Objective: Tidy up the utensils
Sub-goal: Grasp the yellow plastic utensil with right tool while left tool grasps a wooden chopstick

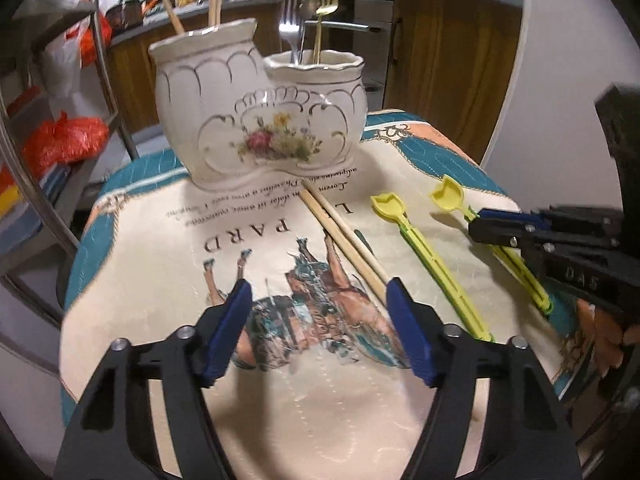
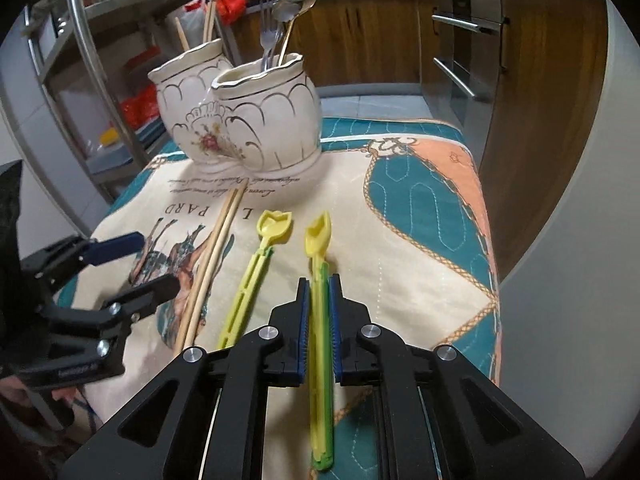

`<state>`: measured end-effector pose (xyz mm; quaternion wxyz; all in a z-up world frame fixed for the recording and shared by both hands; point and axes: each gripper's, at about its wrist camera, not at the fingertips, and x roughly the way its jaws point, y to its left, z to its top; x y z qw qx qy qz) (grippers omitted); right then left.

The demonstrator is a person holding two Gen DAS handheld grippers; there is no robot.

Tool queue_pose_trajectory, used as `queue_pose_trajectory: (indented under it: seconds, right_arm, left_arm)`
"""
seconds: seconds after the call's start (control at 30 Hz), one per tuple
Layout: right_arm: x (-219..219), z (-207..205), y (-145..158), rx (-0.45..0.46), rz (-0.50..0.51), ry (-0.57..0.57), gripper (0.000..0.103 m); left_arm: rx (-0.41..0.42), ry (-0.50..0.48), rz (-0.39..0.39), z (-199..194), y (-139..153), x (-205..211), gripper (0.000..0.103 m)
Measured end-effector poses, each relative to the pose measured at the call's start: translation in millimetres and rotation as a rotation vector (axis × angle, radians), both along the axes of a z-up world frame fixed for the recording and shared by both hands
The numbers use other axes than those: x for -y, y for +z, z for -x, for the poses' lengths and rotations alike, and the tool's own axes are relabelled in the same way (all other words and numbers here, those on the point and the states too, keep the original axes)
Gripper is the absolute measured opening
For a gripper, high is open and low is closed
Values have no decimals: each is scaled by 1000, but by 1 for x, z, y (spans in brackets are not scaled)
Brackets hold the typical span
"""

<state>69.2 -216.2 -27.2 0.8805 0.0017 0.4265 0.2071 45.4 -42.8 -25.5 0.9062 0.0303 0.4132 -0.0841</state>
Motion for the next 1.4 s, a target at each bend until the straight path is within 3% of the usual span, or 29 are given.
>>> queue_pose_trajectory:
  seconds: [0.2, 0.43, 0.5, 0.77, 0.83, 0.9, 1.03, 1.23, 1.4]
  right_arm:
    - [7, 4, 0, 6, -46, 6, 11]
    - [9, 11, 3, 48, -50, 18, 11]
    - [10, 12, 2, 52, -45, 19, 11]
    - [13, 12, -7, 37, -61, 32, 11]
    - [12, 12, -8, 34, -59, 38, 11]
    - [12, 12, -10, 30, -62, 42, 11]
    - [11, 12, -11, 26, -68, 53, 11]
    - [6, 15, -10, -1, -75, 96, 11]
    - [2, 17, -10, -18, -58, 105, 11]
  left_arm:
    - [-27, 18, 65, -1, -1, 7, 56]
    - [-48, 37, 36, -3, -9, 17, 47]
    - [-48, 43, 29, -5, -9, 19, 41]
    - [-50, 49, 4, -10, -12, 30, 39]
    - [-51, 51, 3, -11, -11, 30, 31]
    - [-58, 42, 12, -13, -10, 26, 11]
    - [-95, 6, 64, -18, -8, 13, 10]
    - [-136, -112, 3, -13, -4, 3, 5]
    - [-146, -175, -103, -3, -3, -11, 5]
